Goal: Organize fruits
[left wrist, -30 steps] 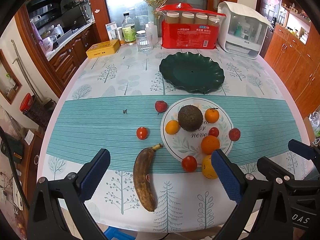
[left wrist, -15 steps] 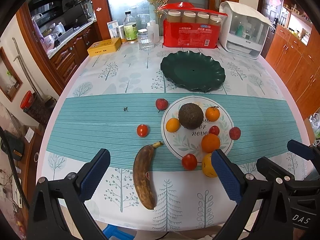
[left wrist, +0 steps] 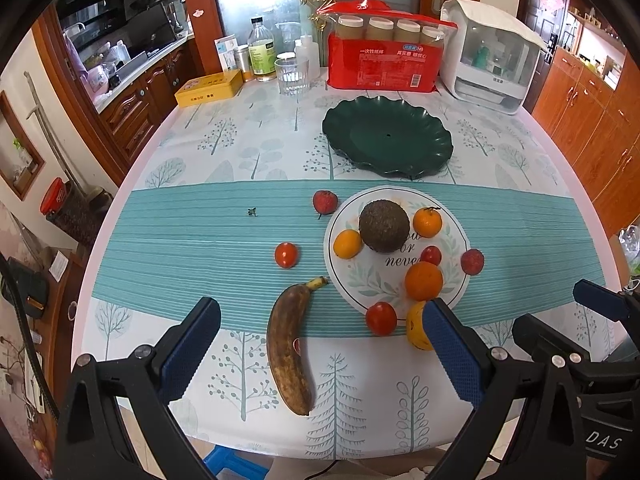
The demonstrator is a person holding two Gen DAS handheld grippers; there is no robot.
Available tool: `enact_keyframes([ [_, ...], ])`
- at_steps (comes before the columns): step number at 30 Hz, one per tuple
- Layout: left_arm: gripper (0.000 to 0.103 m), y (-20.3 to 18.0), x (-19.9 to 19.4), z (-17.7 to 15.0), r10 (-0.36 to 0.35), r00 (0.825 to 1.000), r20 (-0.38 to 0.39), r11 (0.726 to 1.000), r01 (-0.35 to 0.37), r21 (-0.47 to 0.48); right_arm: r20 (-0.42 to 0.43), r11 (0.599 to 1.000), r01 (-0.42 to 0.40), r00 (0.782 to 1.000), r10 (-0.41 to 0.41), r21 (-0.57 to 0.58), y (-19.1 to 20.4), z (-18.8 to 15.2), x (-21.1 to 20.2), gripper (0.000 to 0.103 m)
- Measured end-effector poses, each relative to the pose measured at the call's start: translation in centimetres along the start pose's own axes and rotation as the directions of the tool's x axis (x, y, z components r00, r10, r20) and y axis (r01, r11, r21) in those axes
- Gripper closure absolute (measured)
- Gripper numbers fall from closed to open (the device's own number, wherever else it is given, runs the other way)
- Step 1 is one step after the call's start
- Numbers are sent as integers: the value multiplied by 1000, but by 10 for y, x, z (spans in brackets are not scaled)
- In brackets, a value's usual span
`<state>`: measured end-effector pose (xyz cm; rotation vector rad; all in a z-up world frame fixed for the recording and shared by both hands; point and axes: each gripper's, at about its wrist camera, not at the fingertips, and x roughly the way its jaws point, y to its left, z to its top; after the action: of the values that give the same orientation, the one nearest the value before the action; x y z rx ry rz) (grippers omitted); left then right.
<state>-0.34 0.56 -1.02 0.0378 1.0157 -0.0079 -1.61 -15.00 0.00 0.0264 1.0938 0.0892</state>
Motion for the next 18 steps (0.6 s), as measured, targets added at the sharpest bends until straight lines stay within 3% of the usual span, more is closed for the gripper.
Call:
enact_keyframes([
  [18, 3, 2, 13, 6, -6, 999, -50, 1000, 6, 4, -46, 1000, -23, 999, 23, 14, -3, 0, 6, 14],
])
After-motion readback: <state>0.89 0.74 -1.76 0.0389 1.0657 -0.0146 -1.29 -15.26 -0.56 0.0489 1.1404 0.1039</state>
